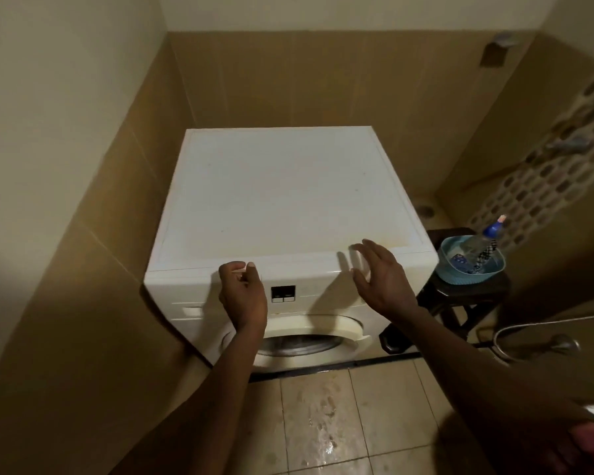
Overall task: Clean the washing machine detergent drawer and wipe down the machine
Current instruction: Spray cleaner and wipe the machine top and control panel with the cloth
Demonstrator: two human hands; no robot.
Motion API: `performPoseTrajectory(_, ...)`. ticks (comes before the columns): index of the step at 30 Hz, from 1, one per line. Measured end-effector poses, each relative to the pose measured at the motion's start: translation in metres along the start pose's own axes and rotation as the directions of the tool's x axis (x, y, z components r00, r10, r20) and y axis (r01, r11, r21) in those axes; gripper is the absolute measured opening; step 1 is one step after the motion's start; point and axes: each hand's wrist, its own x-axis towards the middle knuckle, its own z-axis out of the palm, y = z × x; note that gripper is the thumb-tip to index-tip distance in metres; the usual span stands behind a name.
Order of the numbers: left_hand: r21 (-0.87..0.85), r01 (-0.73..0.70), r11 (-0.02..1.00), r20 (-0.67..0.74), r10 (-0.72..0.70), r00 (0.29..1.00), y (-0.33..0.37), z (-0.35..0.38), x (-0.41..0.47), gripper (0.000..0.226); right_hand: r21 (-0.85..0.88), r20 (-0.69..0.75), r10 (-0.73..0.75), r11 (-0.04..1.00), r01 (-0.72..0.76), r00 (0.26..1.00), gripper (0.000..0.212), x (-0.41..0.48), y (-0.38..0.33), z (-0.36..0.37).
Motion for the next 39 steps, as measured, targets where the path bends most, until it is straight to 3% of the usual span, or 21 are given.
performPoseTrajectory(7,0.080,-0.125,0.989,0.161,0.111,0.981,0.029,0.072,-0.060,0.013,-0.022,-0.028,0.109,0.994,-0.110,0.994,0.047,-0.020,0.073,-0.073)
performPoseTrajectory(17,0.153,-0.311,0.938,0.340,0.246,0.908,0.082,0.187,-0.158,0.015,0.024,-0.021,0.296,0.955,-0.296,0.955,0.026,-0.070,0.200,-0.177)
performPoseTrajectory(23,0.074,-0.350,0.934,0.457,0.280,0.844,0.103,0.251,-0.216,0.024,-0.002,-0.031,0.402,0.915,-0.402,0.915,0.025,-0.098,0.274,-0.217)
performPoseTrajectory(28,0.036,-0.330,0.943,0.556,0.255,0.791,0.108,0.297,-0.235,0.033,-0.018,-0.052,0.470,0.882,-0.471,0.881,0.022,-0.100,0.302,-0.227)
performPoseTrajectory(39,0.109,-0.287,0.952,0.779,0.098,0.620,0.077,0.414,-0.209,0.085,0.052,0.008,0.642,0.766,-0.641,0.767,0.040,-0.045,0.381,-0.216)
